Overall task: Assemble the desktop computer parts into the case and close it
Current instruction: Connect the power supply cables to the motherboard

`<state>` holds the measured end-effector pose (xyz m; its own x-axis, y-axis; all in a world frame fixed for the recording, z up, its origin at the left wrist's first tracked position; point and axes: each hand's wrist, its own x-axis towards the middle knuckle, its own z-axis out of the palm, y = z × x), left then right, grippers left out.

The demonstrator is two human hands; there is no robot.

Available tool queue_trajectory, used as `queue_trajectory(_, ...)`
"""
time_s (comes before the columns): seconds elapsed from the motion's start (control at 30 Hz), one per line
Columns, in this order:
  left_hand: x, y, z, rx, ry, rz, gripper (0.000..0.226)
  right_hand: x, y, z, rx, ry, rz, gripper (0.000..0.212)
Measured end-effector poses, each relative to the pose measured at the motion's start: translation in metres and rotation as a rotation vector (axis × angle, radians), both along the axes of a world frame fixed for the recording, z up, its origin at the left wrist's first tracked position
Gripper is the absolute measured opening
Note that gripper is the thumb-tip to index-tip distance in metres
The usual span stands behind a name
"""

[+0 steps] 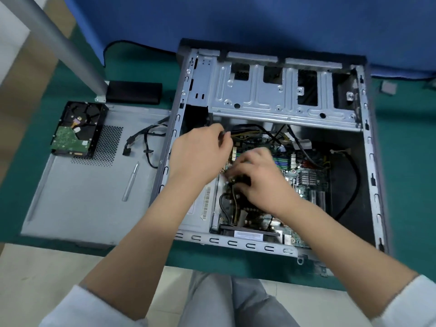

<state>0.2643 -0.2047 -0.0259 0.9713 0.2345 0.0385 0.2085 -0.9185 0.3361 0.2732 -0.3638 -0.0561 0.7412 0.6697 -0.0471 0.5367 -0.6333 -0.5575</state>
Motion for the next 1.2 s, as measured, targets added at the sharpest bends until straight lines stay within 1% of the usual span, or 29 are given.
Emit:
queue_trajectory(0.03,0.0,0.0,0.001,-0.013,0.003,-0.004,0.032,0.002,-0.004,0.0,-0.089,-0.042,-0.094,0.044)
queue_trajectory(0.07,-0.001,0.0,0.002,-0.023,0.006,-0.007,0.031,0.004,-0.009,-0.001,-0.207,-0.007,-0.162,0.06)
queue_trajectory(0.1,-0.001,0.0,0.003,-0.03,0.011,-0.008,0.031,0.005,-0.012,-0.002,-0.306,0.075,-0.199,0.075)
queue_trajectory(0.13,-0.001,-0.001,0.004,-0.031,0.02,-0.008,0.031,0.004,-0.015,-0.002,-0.369,0.157,-0.215,0.084)
queue_trajectory(0.17,-0.001,-0.001,0.006,-0.029,0.034,-0.006,0.031,0.004,-0.016,-0.003,-0.394,0.218,-0.217,0.088)
queue_trajectory(0.33,0.001,-0.001,0.011,-0.019,0.087,-0.015,0.03,0.013,-0.012,0.006,-0.38,0.383,-0.25,0.08)
queue_trajectory(0.43,0.0,-0.002,0.014,-0.095,0.046,0.017,0.034,0.024,-0.006,0.015,-0.403,0.48,-0.269,0.067)
queue_trajectory(0.5,-0.001,-0.003,0.016,-0.096,0.054,-0.004,0.039,0.027,-0.004,0.018,-0.32,0.638,-0.333,0.061)
queue_trajectory(0.57,-0.004,-0.002,0.019,-0.067,0.069,-0.027,0.039,0.028,-0.003,0.022,-0.204,0.814,-0.407,0.057)
queue_trajectory(0.6,-0.006,0.0,0.02,-0.073,0.073,-0.04,0.038,0.026,-0.002,0.023,-0.179,0.861,-0.438,0.054)
queue_trajectory(0.63,-0.008,0.001,0.021,-0.086,0.073,-0.068,0.037,0.024,-0.001,0.022,-0.187,0.86,-0.466,0.051)
queue_trajectory(0.67,-0.011,0.004,0.022,-0.093,0.069,-0.116,0.035,0.022,0.0,0.019,-0.238,0.81,-0.479,0.048)
queue_trajectory(0.73,-0.019,0.012,0.024,-0.057,0.037,-0.274,0.031,0.017,0.003,0.012,-0.312,0.734,-0.501,0.047)
queue_trajectory(0.8,-0.032,0.03,0.024,0.024,-0.08,-0.467,0.025,0.016,0.008,0.006,-0.333,0.708,-0.511,0.049)
queue_trajectory(0.83,-0.039,0.043,0.023,0.022,-0.145,-0.516,0.024,0.018,0.01,0.003,-0.361,0.69,-0.504,0.046)
queue_trajectory(0.87,-0.045,0.057,0.021,-0.023,-0.187,-0.508,0.026,0.019,0.012,-0.001,-0.388,0.686,-0.504,0.044)
queue_trajectory(0.9,-0.049,0.073,0.019,-0.092,-0.213,-0.444,0.029,0.019,0.013,-0.005,-0.4,0.688,-0.51,0.041)
queue_trajectory(0.93,-0.052,0.089,0.015,-0.164,-0.217,-0.334,0.031,0.019,0.014,-0.008,-0.4,0.688,-0.52,0.04)
queue_trajectory(0.97,-0.051,0.104,0.009,-0.214,-0.185,-0.211,0.032,0.019,0.014,-0.01,-0.395,0.688,-0.53,0.037)
queue_trajectory(1.0,-0.046,0.118,0.002,-0.229,-0.109,-0.105,0.036,0.018,0.014,-0.012,-0.387,0.687,-0.542,0.033)
queue_trajectory(1.07,-0.031,0.144,-0.018,-0.205,0.147,0.055,0.051,0.016,0.013,-0.015,-0.372,0.675,-0.564,0.019)
queue_trajectory(1.13,-0.015,0.161,-0.034,-0.184,0.349,0.128,0.069,0.016,0.012,-0.016,-0.363,0.661,-0.574,0.011)
queue_trajectory(1.2,0.001,0.169,-0.046,-0.215,0.454,0.175,0.084,0.016,0.012,-0.017,-0.357,0.647,-0.581,0.009)
